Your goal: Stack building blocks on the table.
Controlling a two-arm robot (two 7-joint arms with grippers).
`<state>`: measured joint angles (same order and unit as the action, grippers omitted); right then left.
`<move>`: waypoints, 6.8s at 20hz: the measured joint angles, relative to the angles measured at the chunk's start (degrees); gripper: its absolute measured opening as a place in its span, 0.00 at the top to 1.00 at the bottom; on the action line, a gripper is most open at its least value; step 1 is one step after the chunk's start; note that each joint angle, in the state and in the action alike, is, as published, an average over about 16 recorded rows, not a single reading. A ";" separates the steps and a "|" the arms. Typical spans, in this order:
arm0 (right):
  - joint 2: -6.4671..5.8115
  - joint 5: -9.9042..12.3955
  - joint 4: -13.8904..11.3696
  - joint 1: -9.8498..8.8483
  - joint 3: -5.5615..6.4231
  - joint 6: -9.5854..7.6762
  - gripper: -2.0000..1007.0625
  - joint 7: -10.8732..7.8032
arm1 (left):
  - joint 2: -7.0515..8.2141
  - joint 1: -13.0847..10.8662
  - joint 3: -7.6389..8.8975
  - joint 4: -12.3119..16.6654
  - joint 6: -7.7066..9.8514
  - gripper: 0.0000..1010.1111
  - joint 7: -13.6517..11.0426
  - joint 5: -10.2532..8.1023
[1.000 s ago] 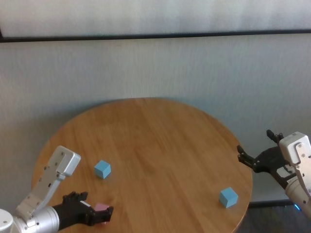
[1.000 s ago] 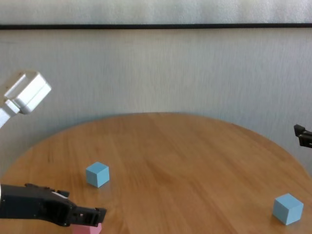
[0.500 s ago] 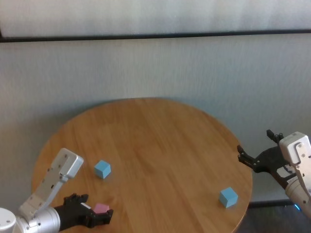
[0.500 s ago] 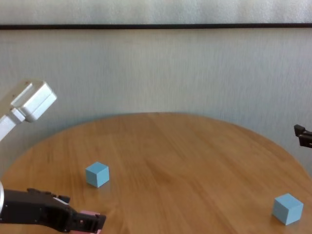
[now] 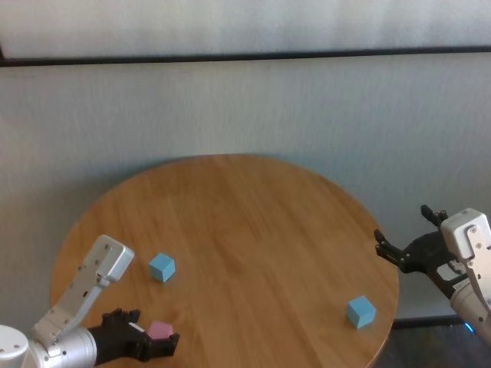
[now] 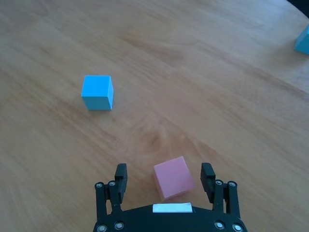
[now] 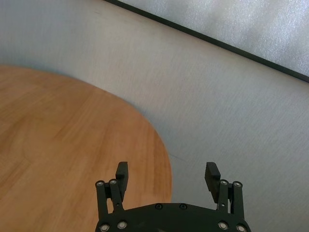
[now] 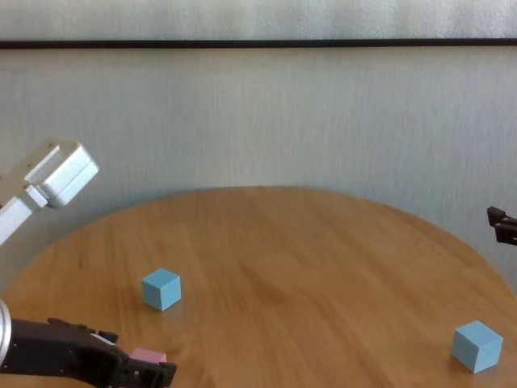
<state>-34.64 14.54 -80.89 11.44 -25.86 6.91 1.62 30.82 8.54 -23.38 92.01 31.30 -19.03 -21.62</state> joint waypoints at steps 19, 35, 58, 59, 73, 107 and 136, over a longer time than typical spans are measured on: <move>0.00 0.00 0.00 0.00 0.00 0.00 0.01 0.00 | -1.48 2.16 -0.19 -3.59 3.29 0.01 0.37 3.54; 0.00 0.00 0.00 0.00 0.00 0.00 0.01 0.00 | -1.54 2.12 -0.14 -3.62 3.40 0.14 0.60 3.51; 0.00 0.00 0.00 0.00 0.00 0.00 0.01 0.00 | -1.48 2.89 -2.94 -2.11 -0.04 0.61 -3.72 5.69; 0.00 0.00 0.00 0.00 0.00 0.00 0.01 0.00 | -1.64 3.26 -3.42 -2.15 -0.43 0.61 -4.21 6.07; 0.00 0.00 0.00 0.00 0.00 0.00 0.01 0.00 | -6.99 12.88 -10.86 -10.03 -3.13 0.61 -10.38 11.48; 0.00 0.00 0.00 0.00 0.00 0.00 0.01 0.00 | -10.39 17.18 -12.65 -16.36 -5.54 0.23 -15.01 10.60; 0.00 0.00 0.00 0.00 0.01 0.00 0.01 0.00 | -9.76 4.38 5.97 -5.54 -22.86 0.01 5.85 7.03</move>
<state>-34.65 14.54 -80.90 11.44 -25.86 6.91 1.62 21.06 12.93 -17.40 86.46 8.44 -13.18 -14.59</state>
